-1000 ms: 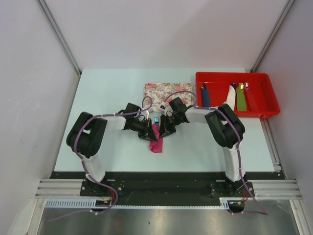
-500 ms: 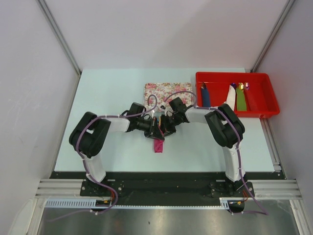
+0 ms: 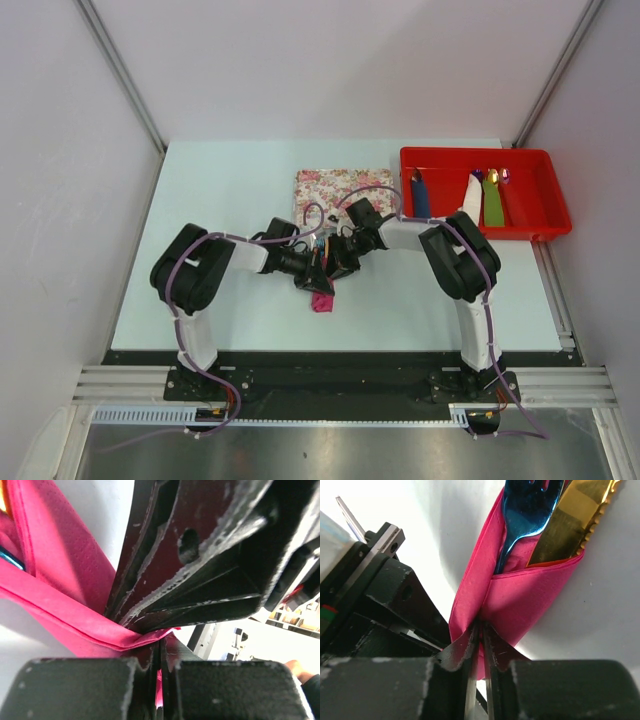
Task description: Place the utensils on the paper napkin and roll it up
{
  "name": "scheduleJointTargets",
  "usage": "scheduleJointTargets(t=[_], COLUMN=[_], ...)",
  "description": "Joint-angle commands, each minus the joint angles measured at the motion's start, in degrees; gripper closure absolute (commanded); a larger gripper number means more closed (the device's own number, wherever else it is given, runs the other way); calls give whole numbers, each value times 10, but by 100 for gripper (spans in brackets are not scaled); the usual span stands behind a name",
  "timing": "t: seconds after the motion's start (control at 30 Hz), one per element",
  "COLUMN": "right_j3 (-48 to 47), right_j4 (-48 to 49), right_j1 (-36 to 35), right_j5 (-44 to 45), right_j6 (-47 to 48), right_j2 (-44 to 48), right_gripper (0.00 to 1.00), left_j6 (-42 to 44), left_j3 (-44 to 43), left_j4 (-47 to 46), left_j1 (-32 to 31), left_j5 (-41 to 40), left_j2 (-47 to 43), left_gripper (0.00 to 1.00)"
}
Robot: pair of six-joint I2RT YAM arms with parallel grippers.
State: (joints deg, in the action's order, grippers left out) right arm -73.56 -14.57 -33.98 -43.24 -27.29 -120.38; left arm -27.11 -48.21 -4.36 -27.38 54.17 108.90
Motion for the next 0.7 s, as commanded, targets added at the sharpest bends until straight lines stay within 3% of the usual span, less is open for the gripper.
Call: scheduleJointTargets(t=[0.0, 0.3, 0.43, 0.67], right_j3=[-22, -61, -52, -39], right_j4=[-40, -82, -94, -95], right_j1=[18, 47, 49, 49], right_j5=[33, -3, -6, -25], right_j6=[30, 33, 43, 42], right_j2=[6, 36, 28, 13], right_gripper=[82, 66, 57, 52], left_j6=[27, 22, 19, 20], left_j3=[18, 14, 16, 15], left_j4=[33, 26, 18, 12], left_j1=[-11, -9, -9, -9], left_j5=[-18, -34, -33, -28], left_j2=[32, 44, 43, 44], left_gripper=[99, 94, 85, 70])
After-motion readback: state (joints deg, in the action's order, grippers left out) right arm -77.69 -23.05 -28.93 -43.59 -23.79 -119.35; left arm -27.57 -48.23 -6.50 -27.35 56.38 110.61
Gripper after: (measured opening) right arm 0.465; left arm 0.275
